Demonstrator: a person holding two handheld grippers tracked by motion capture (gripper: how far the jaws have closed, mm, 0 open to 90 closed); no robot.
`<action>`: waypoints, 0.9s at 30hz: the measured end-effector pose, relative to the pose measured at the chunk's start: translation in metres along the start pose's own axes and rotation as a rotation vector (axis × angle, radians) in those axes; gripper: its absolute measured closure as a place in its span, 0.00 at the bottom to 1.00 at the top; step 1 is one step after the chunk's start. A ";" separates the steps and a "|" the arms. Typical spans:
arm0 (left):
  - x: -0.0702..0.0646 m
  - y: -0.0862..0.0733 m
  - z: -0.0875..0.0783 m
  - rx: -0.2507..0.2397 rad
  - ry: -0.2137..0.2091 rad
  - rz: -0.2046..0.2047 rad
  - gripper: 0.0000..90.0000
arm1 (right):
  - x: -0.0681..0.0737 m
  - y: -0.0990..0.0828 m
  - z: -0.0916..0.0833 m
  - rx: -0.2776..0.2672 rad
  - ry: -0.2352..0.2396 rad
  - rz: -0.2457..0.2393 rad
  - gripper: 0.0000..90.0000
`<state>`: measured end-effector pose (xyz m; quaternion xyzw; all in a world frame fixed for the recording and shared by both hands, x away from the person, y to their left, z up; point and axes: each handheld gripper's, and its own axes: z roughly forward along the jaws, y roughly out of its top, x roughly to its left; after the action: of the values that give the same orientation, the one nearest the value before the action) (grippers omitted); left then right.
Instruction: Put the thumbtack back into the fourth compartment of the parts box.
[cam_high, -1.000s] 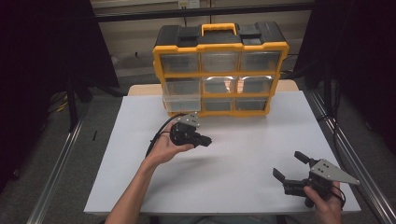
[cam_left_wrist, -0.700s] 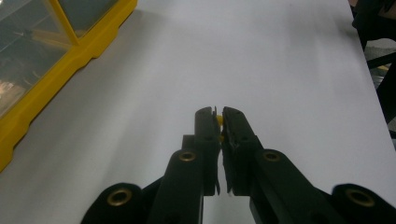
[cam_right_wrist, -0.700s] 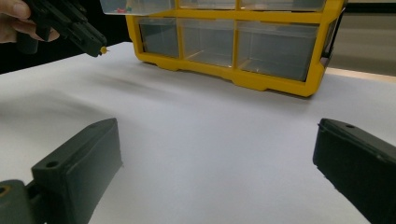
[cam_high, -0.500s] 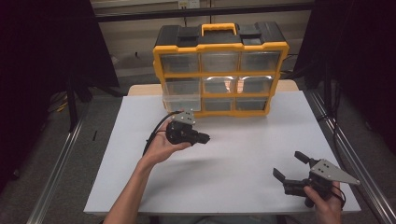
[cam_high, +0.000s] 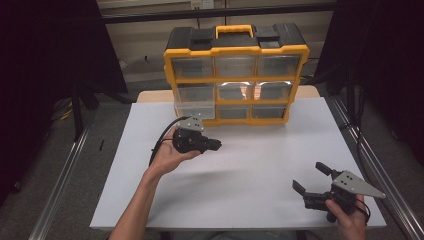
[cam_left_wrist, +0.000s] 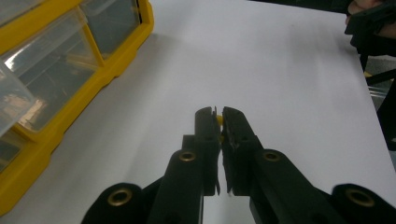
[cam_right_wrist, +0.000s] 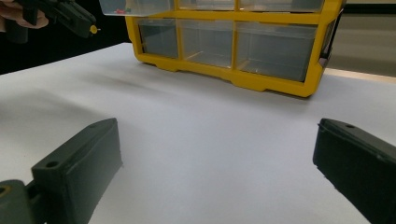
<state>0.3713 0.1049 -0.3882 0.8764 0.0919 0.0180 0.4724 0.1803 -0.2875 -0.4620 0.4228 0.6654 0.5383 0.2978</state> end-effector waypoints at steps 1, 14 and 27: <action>0.000 0.001 -0.002 0.004 0.003 0.006 0.95 | 0.000 0.000 0.000 0.000 0.000 0.002 0.01; 0.002 0.008 -0.021 -0.048 0.031 0.006 0.95 | -0.001 0.000 0.001 -0.004 -0.002 -0.002 0.01; 0.009 0.025 -0.046 -0.081 0.059 0.008 0.95 | 0.000 0.001 0.002 -0.005 -0.006 0.000 0.01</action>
<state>0.3784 0.1310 -0.3423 0.8561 0.1015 0.0492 0.5044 0.1822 -0.2866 -0.4618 0.4239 0.6632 0.5386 0.3008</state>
